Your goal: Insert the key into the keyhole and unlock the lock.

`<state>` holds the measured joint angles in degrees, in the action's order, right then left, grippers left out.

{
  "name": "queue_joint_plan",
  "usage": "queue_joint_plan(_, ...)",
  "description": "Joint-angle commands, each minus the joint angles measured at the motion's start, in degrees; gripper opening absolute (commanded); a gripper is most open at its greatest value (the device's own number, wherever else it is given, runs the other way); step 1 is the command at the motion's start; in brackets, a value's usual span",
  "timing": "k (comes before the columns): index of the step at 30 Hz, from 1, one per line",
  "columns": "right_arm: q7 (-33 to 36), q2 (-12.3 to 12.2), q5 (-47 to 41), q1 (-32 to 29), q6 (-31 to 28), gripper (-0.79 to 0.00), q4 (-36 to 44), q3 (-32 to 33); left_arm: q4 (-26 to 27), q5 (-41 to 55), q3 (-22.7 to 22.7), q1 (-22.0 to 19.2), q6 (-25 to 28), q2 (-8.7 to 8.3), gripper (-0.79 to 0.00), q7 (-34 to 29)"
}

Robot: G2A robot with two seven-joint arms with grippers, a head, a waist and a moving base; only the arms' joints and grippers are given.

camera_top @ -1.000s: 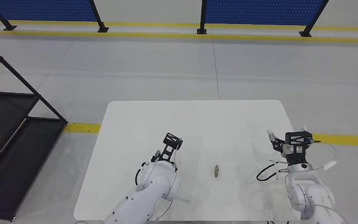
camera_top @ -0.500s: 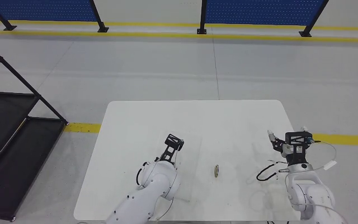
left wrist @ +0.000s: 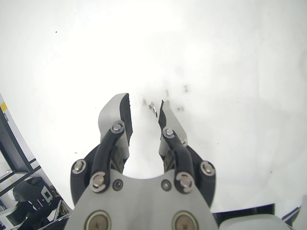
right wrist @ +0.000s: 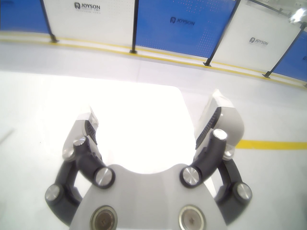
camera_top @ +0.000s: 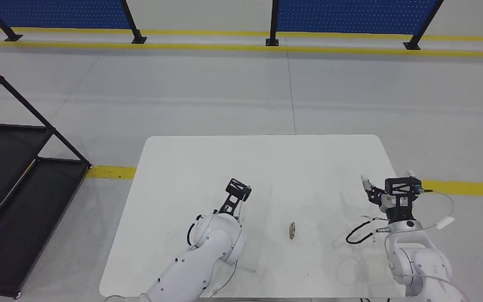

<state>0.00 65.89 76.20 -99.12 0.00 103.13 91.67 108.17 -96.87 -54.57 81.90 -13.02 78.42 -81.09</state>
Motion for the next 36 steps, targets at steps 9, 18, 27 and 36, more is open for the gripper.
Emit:
queue_joint_plan(9,0.0,0.0,0.0,0.0,0.0,0.0,0.0,0.0,-1.1,-0.3,0.3,-0.6,0.7,0.72,-0.591,-0.8)
queue_joint_plan(18,0.0,0.0,0.0,0.0,0.0,0.0,0.0,0.0,-1.1,-1.1,-0.1,0.2,1.8,1.06,-0.785,-1.2)
queue_joint_plan(27,0.0,0.0,0.0,0.0,0.0,0.0,0.0,0.0,1.7,-1.0,-1.5,2.3,2.8,1.15,-0.785,0.1)
queue_joint_plan(36,0.0,0.0,0.0,0.0,0.0,0.0,0.0,0.0,4.4,5.8,-6.0,4.1,3.5,1.12,-0.785,3.4)
